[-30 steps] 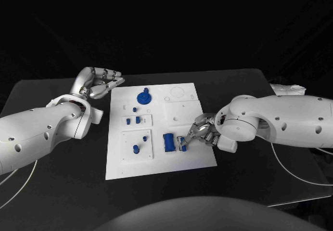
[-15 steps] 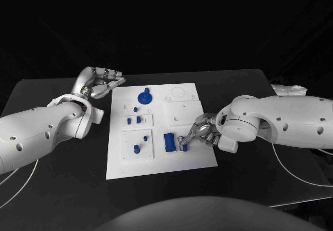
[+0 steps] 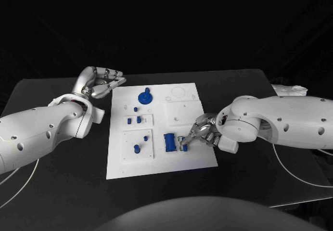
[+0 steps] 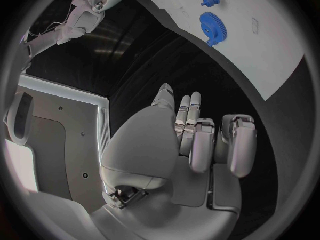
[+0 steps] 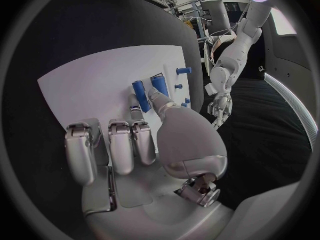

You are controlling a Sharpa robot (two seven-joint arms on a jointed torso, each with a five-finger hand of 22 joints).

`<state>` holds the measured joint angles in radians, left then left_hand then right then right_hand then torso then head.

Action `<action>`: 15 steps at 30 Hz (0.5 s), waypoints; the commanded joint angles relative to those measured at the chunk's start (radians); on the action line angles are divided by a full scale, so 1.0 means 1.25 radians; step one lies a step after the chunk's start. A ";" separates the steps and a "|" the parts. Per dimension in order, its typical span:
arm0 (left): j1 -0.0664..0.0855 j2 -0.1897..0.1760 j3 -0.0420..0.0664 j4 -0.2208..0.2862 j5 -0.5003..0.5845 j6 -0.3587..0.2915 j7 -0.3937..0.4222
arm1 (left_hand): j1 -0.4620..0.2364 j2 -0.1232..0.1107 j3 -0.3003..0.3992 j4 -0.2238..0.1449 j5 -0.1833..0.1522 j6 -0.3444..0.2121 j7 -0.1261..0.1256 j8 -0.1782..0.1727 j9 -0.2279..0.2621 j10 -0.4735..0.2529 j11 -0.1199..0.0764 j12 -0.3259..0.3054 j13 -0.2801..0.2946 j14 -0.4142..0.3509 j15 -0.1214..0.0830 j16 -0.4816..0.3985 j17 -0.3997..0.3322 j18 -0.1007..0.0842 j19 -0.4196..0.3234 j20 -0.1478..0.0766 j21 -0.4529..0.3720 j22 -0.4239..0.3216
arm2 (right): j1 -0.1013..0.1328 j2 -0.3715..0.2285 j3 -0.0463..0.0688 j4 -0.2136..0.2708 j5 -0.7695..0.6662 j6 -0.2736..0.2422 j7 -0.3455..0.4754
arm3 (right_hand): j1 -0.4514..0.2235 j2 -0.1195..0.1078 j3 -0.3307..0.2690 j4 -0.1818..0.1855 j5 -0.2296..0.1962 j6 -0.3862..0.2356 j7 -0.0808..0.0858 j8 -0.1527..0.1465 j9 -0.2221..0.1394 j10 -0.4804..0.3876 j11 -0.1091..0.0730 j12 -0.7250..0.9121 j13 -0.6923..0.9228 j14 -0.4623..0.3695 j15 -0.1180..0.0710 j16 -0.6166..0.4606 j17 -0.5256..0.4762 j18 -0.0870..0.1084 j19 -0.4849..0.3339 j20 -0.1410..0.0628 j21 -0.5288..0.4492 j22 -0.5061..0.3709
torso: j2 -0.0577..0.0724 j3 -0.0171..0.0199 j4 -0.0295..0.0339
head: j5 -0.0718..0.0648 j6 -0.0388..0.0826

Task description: Assemble the parts on the task board

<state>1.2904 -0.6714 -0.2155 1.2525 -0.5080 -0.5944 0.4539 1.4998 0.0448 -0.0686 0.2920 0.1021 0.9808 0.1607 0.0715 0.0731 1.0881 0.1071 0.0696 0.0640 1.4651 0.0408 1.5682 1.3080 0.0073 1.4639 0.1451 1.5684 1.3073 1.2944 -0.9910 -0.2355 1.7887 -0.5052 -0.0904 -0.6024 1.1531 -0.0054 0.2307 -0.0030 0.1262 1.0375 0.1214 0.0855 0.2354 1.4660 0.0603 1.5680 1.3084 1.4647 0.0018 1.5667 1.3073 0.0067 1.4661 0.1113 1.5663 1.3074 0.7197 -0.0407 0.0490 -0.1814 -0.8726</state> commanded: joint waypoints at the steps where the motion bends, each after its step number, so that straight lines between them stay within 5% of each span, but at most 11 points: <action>1: 0.001 0.002 0.001 0.002 -0.003 0.010 0.006 | 0.001 0.007 -0.004 0.000 0.004 0.004 -0.001 -0.004 -0.001 0.004 0.000 -0.001 0.000 0.085 -0.002 0.002 0.210 -0.006 0.086 -0.002 0.002 0.211 | -0.002 0.002 0.000 0.003 -0.001 -0.012 0.009 | 0.004 0.006 -0.007 -0.001 0.006 0.029 -0.003 0.014 0.013 0.084 -0.006 0.002 0.210 0.085 -0.003 0.003 0.211 -0.005 0.084 -0.002 0.004 0.211 | 0.000 -0.0002 0.0005 | 0.000 0.000; 15: 0.001 0.000 0.001 0.002 -0.003 0.011 0.005 | 0.001 0.007 -0.004 0.000 0.004 0.004 -0.001 -0.004 -0.001 0.004 0.000 -0.001 0.000 0.085 -0.002 0.002 0.210 -0.006 0.086 -0.002 0.002 0.211 | -0.002 0.004 0.000 0.003 0.000 -0.019 0.009 | 0.011 0.008 -0.013 -0.002 0.008 0.056 -0.010 0.025 0.021 0.084 -0.013 0.002 0.210 0.085 -0.009 0.003 0.211 -0.005 0.084 -0.007 0.004 0.211 | 0.000 -0.0002 -0.0001 | 0.001 0.000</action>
<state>1.2904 -0.6732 -0.2157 1.2530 -0.5081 -0.5939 0.4539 1.4998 0.0448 -0.0686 0.2920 0.1021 0.9808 0.1607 0.0715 0.0731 1.0881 0.1071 0.0696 0.0640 1.4651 0.0408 1.5682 1.3078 0.0074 1.4639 0.1451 1.5684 1.3073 1.2932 -0.9891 -0.2363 1.7887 -0.5053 -0.1147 -0.6018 1.1584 -0.0002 0.2207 -0.0067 0.1299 1.1032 0.1087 0.1121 0.2622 1.4663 0.0492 1.5681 1.3084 1.4685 -0.0021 1.5667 1.3080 0.0066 1.4660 0.1113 1.5663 1.3073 0.7191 -0.0409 0.0496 -0.1803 -0.8726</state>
